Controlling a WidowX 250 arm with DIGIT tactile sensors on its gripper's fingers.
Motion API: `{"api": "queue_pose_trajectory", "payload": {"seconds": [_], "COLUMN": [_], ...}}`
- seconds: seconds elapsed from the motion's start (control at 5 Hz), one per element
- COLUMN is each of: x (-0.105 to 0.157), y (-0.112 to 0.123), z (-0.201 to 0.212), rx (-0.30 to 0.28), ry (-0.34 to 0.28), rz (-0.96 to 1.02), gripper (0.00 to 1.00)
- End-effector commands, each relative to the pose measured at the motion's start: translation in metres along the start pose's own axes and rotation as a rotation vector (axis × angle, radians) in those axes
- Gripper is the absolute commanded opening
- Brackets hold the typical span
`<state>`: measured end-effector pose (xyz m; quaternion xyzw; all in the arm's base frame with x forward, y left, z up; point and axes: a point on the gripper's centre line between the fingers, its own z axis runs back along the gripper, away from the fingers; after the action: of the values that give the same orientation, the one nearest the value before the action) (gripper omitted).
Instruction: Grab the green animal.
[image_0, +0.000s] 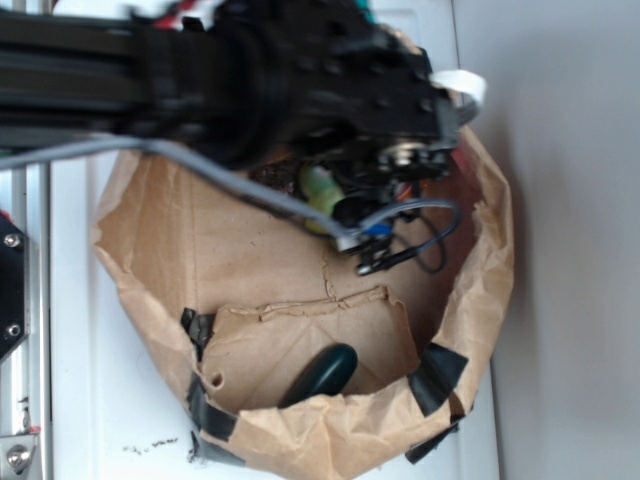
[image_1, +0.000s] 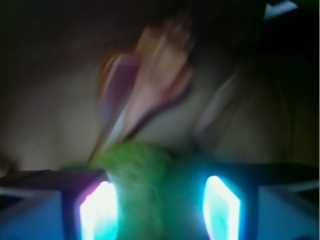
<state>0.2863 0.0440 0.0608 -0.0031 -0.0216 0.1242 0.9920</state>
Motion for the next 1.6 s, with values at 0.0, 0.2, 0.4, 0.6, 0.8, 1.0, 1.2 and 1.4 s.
{"api": "queue_pose_trajectory", "payload": {"seconds": [0.0,0.2,0.4,0.6,0.8,1.0,1.2,1.4], "x": [-0.010,-0.020,-0.025,-0.016,-0.005,0.008,0.008,0.008], "y": [0.004,0.009,0.013,0.013,0.011,0.011,0.011,0.011], "z": [0.110,0.136,0.143,0.123,0.101,0.084,0.084,0.084], "rx": [-0.243,-0.302,-0.290,-0.231,-0.118,0.013,0.013,0.013], "ry": [-0.082,-0.087,-0.093,-0.085,-0.122,-0.208,-0.208,-0.208], "rz": [0.025,0.016,0.002,-0.018,-0.097,-0.029,-0.029,-0.029], "gripper": [0.00,0.00,0.23,1.00,1.00,1.00,1.00,1.00]}}
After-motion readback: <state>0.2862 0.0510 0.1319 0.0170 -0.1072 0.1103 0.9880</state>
